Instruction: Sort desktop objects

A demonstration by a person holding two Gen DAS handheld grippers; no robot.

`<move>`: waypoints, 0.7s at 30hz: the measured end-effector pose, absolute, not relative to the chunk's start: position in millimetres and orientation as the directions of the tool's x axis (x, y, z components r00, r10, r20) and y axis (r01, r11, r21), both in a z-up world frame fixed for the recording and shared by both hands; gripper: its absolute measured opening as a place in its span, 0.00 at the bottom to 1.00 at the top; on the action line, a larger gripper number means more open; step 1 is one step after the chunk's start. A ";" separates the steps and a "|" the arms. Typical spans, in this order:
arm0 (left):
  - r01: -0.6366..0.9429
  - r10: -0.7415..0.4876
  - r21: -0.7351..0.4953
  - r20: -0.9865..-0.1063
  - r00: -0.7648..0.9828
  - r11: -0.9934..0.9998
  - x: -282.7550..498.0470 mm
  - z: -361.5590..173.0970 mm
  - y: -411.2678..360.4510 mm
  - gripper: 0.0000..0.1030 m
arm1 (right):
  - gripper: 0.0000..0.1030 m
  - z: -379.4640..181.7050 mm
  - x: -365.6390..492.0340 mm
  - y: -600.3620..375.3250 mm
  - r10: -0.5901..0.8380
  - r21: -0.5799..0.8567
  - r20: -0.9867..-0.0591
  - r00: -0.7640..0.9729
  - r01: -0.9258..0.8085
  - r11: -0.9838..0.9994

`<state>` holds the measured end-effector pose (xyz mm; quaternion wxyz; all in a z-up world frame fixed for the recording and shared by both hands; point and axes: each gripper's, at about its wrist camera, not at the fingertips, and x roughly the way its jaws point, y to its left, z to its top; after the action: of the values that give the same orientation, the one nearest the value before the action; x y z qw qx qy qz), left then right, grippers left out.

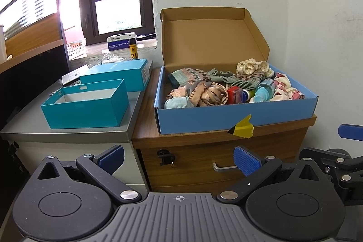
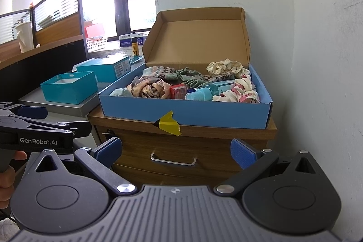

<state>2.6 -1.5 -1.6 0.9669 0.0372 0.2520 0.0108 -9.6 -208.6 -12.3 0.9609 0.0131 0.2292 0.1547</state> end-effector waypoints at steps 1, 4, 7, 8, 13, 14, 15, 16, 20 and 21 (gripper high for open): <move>-0.002 0.040 0.077 -0.487 0.873 0.997 2.6 -1.6 -1.4 1.00 | 1.00 -12.3 -9.7 -208.5 0.304 0.096 -0.436 0.847 -0.292 0.952; -0.004 0.040 0.075 -0.488 0.872 0.997 2.7 -1.5 -0.9 1.00 | 1.00 -12.2 -10.2 -208.5 0.305 0.094 -0.435 0.847 -0.294 0.951; -0.006 0.041 0.074 -0.488 0.872 0.997 3.0 -1.5 -0.5 1.00 | 1.00 -12.5 -10.5 -208.6 0.306 0.093 -0.435 0.847 -0.296 0.951; -0.006 0.042 0.075 -0.488 0.872 0.997 3.2 -1.5 -0.6 1.00 | 1.00 -12.6 -10.3 -208.7 0.306 0.094 -0.436 0.847 -0.295 0.951; -0.003 0.041 0.079 -0.491 0.870 0.997 3.5 -2.3 -1.4 1.00 | 1.00 -13.3 -8.8 -209.3 0.305 0.099 -0.438 0.846 -0.292 0.951; -0.002 0.041 0.078 -0.491 0.870 0.997 3.5 -2.3 -1.3 1.00 | 1.00 -13.4 -8.7 -209.3 0.305 0.100 -0.438 0.845 -0.292 0.951; -0.002 0.040 0.078 -0.492 0.870 0.997 3.6 -2.3 -1.1 1.00 | 1.00 -13.4 -9.6 -209.5 0.305 0.100 -0.438 0.845 -0.292 0.951; -0.002 0.040 0.078 -0.492 0.870 0.997 3.5 -2.3 -1.0 1.00 | 1.00 -13.4 -9.4 -209.4 0.305 0.100 -0.439 0.845 -0.292 0.951; -0.003 0.040 0.076 -0.491 0.870 0.997 3.3 -1.8 -0.3 1.00 | 1.00 -13.0 -9.9 -209.2 0.305 0.099 -0.437 0.846 -0.292 0.951; -0.003 0.040 0.076 -0.491 0.870 0.997 3.2 -1.6 -0.1 1.00 | 1.00 -13.0 -9.8 -209.1 0.305 0.099 -0.437 0.846 -0.292 0.951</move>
<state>3.2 -0.1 -1.6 0.9663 0.0363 0.2547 0.0109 -9.8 -209.1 -13.0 0.9606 0.0143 0.2298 0.1554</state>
